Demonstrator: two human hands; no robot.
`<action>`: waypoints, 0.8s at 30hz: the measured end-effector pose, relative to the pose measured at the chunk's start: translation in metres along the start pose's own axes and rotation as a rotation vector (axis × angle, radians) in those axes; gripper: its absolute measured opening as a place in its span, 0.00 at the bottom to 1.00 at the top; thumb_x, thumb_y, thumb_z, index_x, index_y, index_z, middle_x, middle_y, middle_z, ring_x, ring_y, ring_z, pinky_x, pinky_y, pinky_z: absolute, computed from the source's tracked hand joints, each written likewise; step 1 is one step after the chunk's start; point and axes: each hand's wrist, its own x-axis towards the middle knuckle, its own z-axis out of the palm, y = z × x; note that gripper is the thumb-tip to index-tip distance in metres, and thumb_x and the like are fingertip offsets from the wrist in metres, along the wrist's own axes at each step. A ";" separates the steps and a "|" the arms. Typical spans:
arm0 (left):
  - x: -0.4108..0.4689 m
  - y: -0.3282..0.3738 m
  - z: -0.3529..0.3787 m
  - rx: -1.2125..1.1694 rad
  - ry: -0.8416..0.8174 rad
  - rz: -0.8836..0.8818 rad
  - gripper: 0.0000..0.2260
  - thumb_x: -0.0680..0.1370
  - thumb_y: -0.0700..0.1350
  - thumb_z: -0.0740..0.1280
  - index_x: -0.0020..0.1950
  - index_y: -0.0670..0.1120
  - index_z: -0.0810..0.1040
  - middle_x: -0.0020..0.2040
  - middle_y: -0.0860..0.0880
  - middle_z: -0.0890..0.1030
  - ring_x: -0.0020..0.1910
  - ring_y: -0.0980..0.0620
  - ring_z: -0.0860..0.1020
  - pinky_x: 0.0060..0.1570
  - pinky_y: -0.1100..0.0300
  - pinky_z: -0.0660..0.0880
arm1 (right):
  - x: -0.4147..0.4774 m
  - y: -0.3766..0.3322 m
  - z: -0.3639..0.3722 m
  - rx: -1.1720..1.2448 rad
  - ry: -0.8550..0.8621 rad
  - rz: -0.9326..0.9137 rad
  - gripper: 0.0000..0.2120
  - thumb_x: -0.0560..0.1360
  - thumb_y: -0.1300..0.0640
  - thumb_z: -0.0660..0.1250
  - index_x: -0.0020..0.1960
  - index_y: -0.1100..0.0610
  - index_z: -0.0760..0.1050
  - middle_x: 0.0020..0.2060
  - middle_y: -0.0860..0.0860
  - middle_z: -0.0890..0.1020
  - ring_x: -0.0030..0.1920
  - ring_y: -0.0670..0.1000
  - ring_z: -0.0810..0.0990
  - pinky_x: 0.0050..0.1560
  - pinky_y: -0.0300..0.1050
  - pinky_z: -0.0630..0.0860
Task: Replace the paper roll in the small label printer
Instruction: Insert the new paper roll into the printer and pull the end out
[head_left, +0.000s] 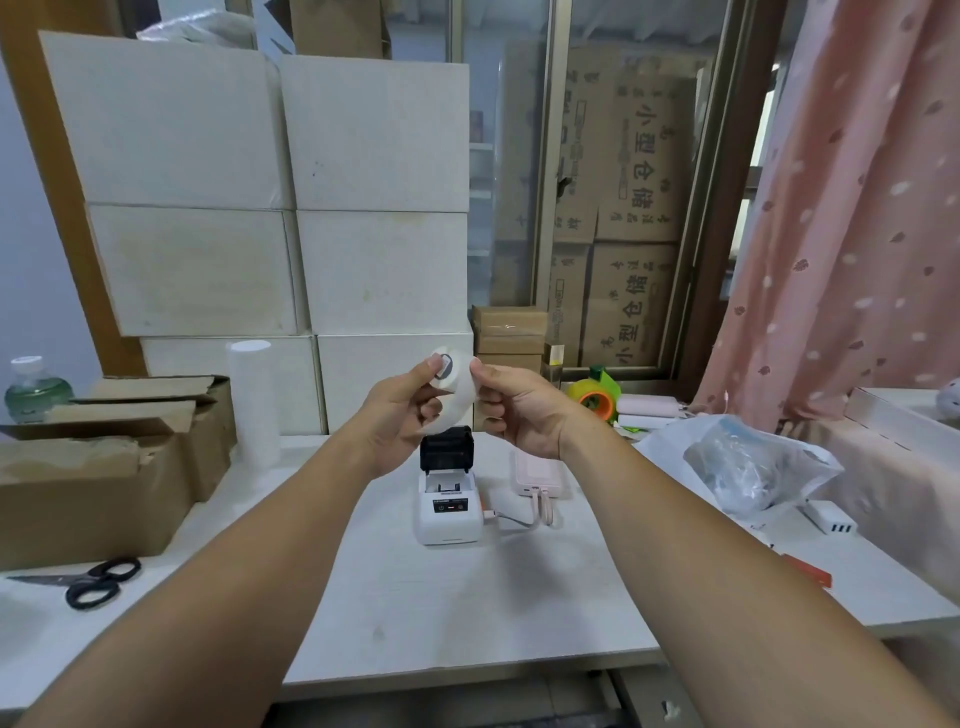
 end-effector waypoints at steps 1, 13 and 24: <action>0.002 -0.002 0.001 -0.016 0.018 -0.001 0.20 0.70 0.58 0.77 0.53 0.45 0.83 0.43 0.45 0.79 0.34 0.53 0.70 0.36 0.64 0.71 | 0.000 0.000 0.001 -0.007 0.014 -0.017 0.12 0.77 0.48 0.74 0.48 0.56 0.77 0.31 0.47 0.69 0.32 0.46 0.64 0.36 0.41 0.59; 0.006 -0.019 0.019 -0.033 0.172 -0.047 0.24 0.75 0.63 0.68 0.62 0.46 0.81 0.48 0.43 0.85 0.40 0.47 0.79 0.38 0.55 0.75 | 0.009 0.014 -0.004 -0.193 0.227 -0.127 0.12 0.77 0.51 0.77 0.53 0.60 0.86 0.37 0.48 0.80 0.37 0.47 0.71 0.36 0.41 0.69; 0.000 -0.012 0.006 0.429 0.298 0.143 0.11 0.78 0.48 0.72 0.52 0.41 0.77 0.48 0.39 0.84 0.30 0.48 0.77 0.39 0.52 0.73 | 0.019 0.026 -0.011 -0.205 0.332 -0.008 0.09 0.75 0.55 0.79 0.48 0.61 0.86 0.31 0.48 0.79 0.34 0.48 0.73 0.34 0.39 0.74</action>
